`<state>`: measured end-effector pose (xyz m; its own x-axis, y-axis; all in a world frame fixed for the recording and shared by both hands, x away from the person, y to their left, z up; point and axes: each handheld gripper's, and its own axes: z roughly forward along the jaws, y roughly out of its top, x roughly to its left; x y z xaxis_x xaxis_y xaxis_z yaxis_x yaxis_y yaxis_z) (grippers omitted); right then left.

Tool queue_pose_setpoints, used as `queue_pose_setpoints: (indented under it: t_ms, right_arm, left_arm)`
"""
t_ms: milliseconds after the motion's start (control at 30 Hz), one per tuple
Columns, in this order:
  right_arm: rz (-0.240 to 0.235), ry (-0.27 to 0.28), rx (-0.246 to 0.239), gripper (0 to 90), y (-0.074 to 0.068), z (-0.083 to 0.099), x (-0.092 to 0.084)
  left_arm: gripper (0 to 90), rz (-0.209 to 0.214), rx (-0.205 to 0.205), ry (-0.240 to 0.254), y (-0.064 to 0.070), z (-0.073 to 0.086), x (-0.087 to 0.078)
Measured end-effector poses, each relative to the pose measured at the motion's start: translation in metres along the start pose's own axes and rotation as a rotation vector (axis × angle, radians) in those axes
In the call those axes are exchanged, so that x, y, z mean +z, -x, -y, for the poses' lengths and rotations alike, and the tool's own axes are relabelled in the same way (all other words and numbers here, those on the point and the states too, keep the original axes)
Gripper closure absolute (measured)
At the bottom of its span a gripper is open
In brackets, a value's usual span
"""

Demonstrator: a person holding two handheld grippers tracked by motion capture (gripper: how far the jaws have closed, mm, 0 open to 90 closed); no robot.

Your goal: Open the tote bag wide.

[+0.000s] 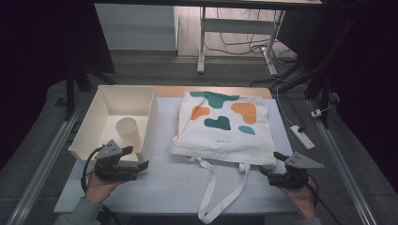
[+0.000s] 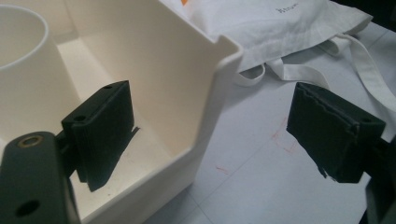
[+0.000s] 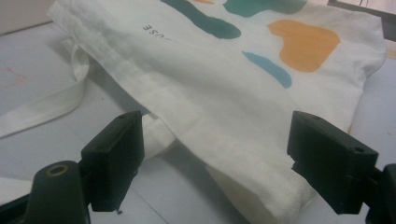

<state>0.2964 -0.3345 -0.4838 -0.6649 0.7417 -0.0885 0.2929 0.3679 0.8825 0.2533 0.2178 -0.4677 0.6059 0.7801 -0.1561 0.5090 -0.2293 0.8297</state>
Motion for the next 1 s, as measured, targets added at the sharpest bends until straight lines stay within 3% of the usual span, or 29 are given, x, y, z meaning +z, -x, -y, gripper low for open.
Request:
queue_pose_setpoints:
  t_ms: [133,333,533,667,800,1000]
  right_arm:
    - [0.003,0.003,-0.011,19.8,0.001,0.001,0.001]
    - [-0.023,-0.006,0.033,20.1,0.004,0.007,0.003]
    - [-0.014,-0.016,0.014,20.6,-0.003,0.005,0.004]
    - [-0.021,-0.027,-0.002,20.7,-0.009,0.005,0.006]
    - [-0.026,-0.025,-0.007,21.2,-0.011,0.006,0.004]
    - [-0.034,-0.024,0.001,21.4,-0.010,0.005,0.008]
  left_arm:
    - [14.5,0.001,-0.009,-0.003,-0.005,-0.002,0.000]
    - [14.3,-0.026,0.021,-0.021,-0.003,0.001,0.001]
    - [14.2,-0.026,0.021,0.000,-0.001,0.002,-0.006]
    - [14.3,-0.007,0.021,0.024,0.004,0.000,-0.010]
    - [14.3,-0.007,0.041,0.010,0.008,0.000,-0.008]
    - [15.3,0.042,0.035,0.060,0.017,-0.002,-0.019]
